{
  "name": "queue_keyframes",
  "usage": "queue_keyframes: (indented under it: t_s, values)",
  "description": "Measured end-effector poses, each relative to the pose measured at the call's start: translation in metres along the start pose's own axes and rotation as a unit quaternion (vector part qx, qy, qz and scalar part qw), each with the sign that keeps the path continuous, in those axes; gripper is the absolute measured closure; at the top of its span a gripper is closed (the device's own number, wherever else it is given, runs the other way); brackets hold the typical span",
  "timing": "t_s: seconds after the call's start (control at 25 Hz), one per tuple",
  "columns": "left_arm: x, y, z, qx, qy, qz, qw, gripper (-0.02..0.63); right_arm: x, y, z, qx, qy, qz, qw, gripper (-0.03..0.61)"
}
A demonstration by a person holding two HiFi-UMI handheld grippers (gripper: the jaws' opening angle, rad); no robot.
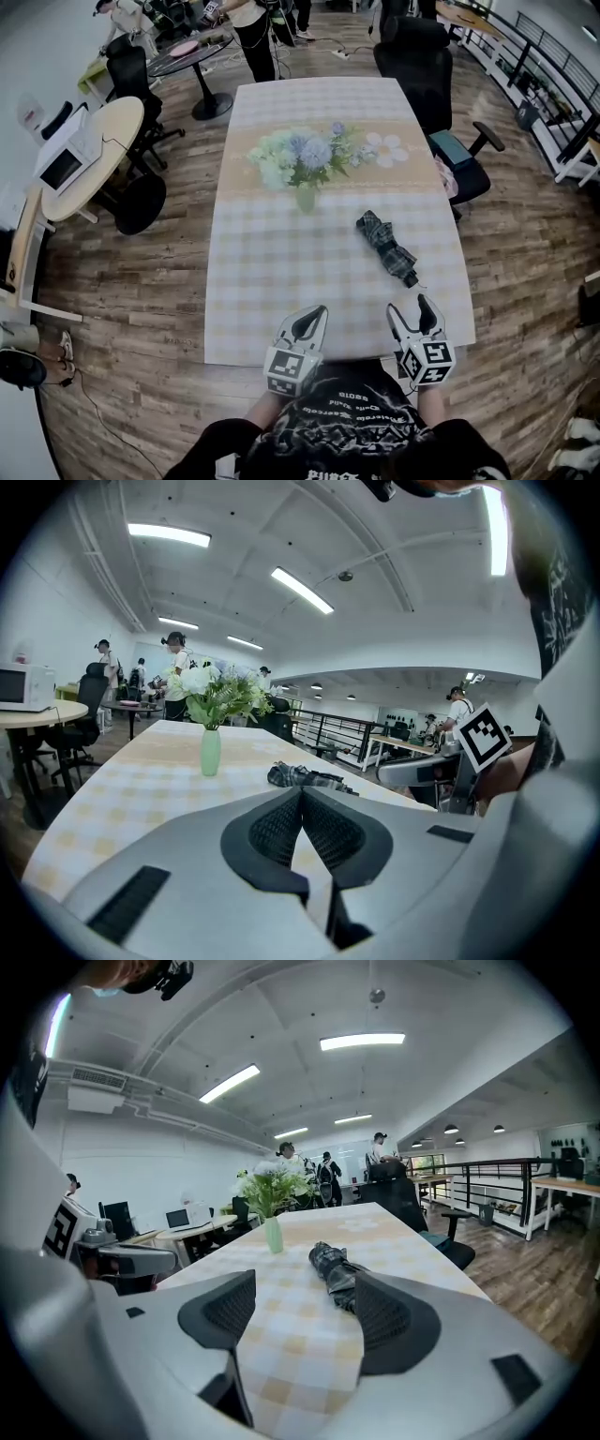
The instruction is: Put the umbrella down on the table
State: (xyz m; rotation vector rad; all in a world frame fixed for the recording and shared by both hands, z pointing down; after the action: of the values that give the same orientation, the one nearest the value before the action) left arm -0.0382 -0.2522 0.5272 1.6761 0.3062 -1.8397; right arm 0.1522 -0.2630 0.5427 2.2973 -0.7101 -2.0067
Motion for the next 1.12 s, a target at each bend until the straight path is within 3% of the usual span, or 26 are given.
queue_keyframes:
  t_s: [0.24, 0.44, 0.8, 1.12]
  values:
    - [-0.012, -0.002, 0.0, -0.008, -0.011, 0.028, 0.9995, 0.594, -0.008, 0.006, 0.024, 0.029, -0.099, 0.037, 0.994, 0.27]
    - [-0.012, -0.007, 0.002, -0.007, -0.01, 0.032, 0.9994, 0.594, 0.0, 0.009, 0.034, 0.036, -0.086, 0.027, 0.995, 0.377]
    - [-0.018, -0.007, 0.01, -0.014, -0.014, 0.049, 0.9986, 0.594, 0.003, 0.012, 0.029, 0.002, -0.08, 0.024, 0.996, 0.558]
    - [-0.016, -0.002, 0.015, -0.017, -0.013, 0.051, 0.9985, 0.594, 0.009, 0.018, 0.027, -0.007, -0.093, 0.023, 0.995, 0.571]
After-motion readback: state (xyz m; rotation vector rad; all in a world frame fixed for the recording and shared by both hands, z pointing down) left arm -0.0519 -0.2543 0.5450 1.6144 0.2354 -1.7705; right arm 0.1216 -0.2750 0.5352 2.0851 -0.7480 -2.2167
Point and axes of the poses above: the fingertips, and each gripper's own axes: y forward along the fingers, z to its left, x out of its top, the point moved 1 cm from there along -y, backward along the fingers, and after that the axes turned 5 degrees about -z, right-handed, at the moved point
